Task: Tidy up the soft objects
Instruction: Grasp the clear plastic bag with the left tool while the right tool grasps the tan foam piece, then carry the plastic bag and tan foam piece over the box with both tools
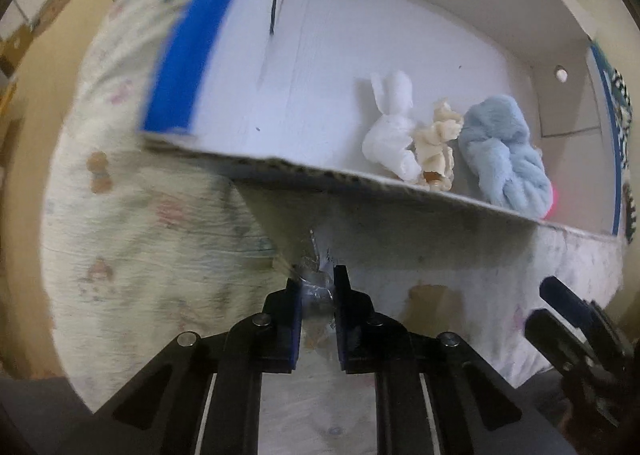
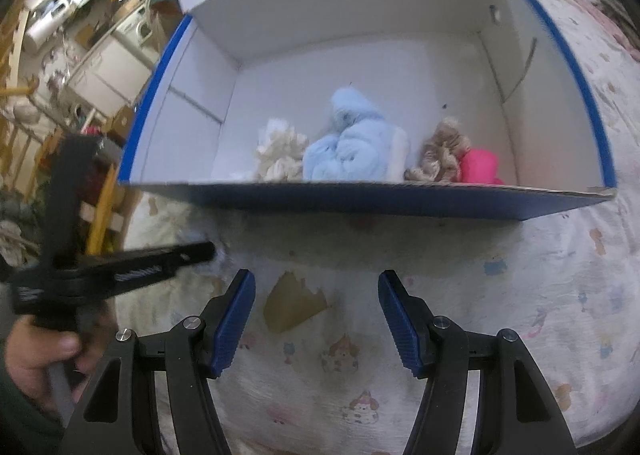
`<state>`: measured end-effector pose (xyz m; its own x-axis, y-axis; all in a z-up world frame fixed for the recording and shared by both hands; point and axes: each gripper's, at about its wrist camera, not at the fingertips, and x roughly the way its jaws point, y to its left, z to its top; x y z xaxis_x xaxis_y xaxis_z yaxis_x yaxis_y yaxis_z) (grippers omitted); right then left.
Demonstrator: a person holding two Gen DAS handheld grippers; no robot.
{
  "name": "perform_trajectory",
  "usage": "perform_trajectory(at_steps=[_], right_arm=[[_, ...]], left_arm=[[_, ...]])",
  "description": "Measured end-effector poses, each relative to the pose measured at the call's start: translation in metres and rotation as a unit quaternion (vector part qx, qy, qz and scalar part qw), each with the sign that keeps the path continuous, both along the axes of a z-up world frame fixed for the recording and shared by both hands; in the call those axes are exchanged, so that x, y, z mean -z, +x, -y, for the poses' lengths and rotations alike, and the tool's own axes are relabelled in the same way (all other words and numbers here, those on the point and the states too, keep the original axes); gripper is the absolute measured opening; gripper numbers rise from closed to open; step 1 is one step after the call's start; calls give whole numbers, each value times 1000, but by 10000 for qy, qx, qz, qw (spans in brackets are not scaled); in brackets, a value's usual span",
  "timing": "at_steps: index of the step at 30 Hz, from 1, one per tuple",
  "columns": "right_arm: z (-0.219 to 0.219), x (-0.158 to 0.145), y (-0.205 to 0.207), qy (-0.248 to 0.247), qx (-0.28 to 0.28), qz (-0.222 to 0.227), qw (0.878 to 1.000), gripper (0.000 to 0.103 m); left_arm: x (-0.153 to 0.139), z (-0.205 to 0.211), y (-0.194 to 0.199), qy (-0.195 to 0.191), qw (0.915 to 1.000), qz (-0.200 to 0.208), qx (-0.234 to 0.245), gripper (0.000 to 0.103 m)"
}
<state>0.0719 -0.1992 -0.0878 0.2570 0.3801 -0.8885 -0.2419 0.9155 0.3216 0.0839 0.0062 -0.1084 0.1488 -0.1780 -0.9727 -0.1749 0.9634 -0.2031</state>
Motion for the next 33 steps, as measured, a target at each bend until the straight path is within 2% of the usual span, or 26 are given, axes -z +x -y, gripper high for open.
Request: perform_trajectory(at_steps=[11,15,16,18,20,26,33], right_arm=[[-46,45,-5,-391,-718,-363,9960,67],[-56,59,-8,-624,-825,-355,9940,65],[-57,61,-8,-652,-821,-336,9939,65],[-58,62,-8,-687,-782,-267,9942,60],[-58,61,-8,-768,-770,-175,9939,41],[-55,55,-11,-786,-895,-78,9929,16],[-52,41,-25,-664,-978,106,9929,13]], left_arm=[[-41,-1,-34,617,9959,510,416,13],[-51,2,-40,619,9954,617,391,13],[-48,-11,-33,619,9955,616,376,13],[-47,-14,-34,572,9960,596,339,13],[-46,-15,-34,596,9959,598,331,13],[-45,-16,-30,645,9955,595,367,13],[-41,-10,-30,773,9941,605,455,13]])
